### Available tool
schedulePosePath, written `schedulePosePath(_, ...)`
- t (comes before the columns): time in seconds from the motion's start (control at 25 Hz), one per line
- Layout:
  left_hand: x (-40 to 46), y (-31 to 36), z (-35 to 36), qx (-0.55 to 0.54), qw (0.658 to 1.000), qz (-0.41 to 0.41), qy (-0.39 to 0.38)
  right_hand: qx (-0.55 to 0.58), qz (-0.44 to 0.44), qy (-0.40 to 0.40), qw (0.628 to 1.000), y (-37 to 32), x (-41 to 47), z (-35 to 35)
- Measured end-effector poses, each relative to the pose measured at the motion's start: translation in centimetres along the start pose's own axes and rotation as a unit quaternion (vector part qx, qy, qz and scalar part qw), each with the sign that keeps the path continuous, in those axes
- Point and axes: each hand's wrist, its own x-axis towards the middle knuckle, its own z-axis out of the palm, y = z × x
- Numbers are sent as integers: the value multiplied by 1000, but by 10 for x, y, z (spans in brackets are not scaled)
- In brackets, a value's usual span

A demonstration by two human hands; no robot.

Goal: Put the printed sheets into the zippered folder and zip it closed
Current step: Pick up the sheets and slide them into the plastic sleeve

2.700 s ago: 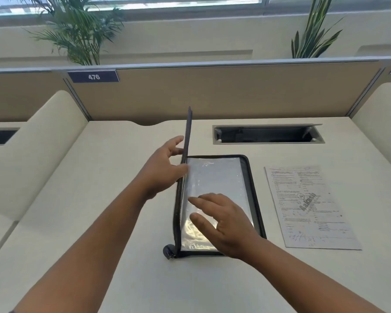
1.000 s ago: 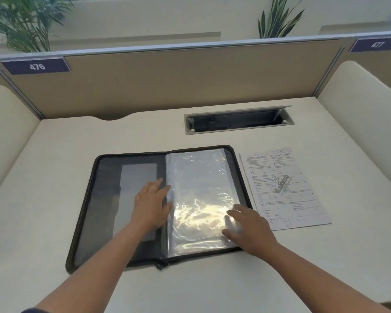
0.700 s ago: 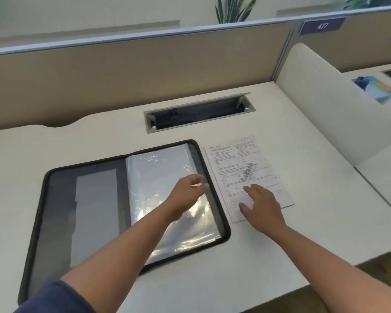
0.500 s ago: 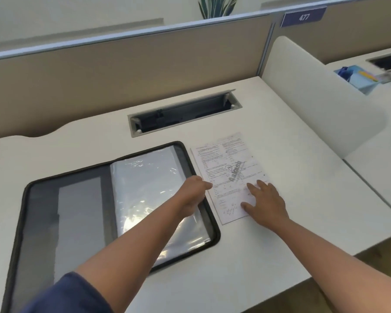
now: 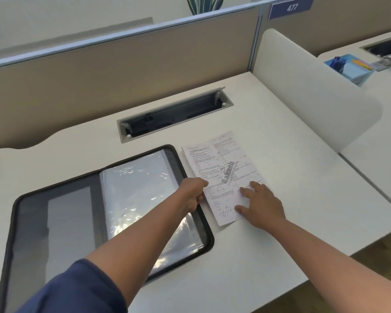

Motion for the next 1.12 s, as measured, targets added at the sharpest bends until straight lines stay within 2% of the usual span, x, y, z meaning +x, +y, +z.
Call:
schedulePosePath(0.24,1,3,12,19,994,104,5,-8,-4,-14,1000,0,-4,-4)
schedulePosePath(0.36,-9,10,4,51,981,189,-15,118,16,68,991,1,-1,-18)
schedulePosePath(0.4,-14,13,0,60,975,213,-27,194,33,112,974,1,2,-26)
schedulePosePath(0.48,-22,19,-9,59,965,250,-60,397,73,160,901,5,7,-50)
schedulePosePath(0.56,-30,25,-17,51,955,280,-84,572,63,134,807,13,9,-73)
schedulePosePath(0.6,-33,28,-19,48,951,293,-91,624,36,95,774,17,9,-83)
schedulePosePath(0.64,-36,30,-20,45,947,306,-91,646,3,58,761,18,9,-91)
schedulePosePath(0.72,-39,34,-18,43,940,329,-77,653,-40,33,756,15,5,-99)
schedulePosePath(0.96,-46,44,-11,5,921,382,-78,645,-128,162,736,-11,-13,-105)
schedulePosePath(1.12,-44,47,-10,-16,916,392,-86,614,-109,188,759,-18,-19,-101)
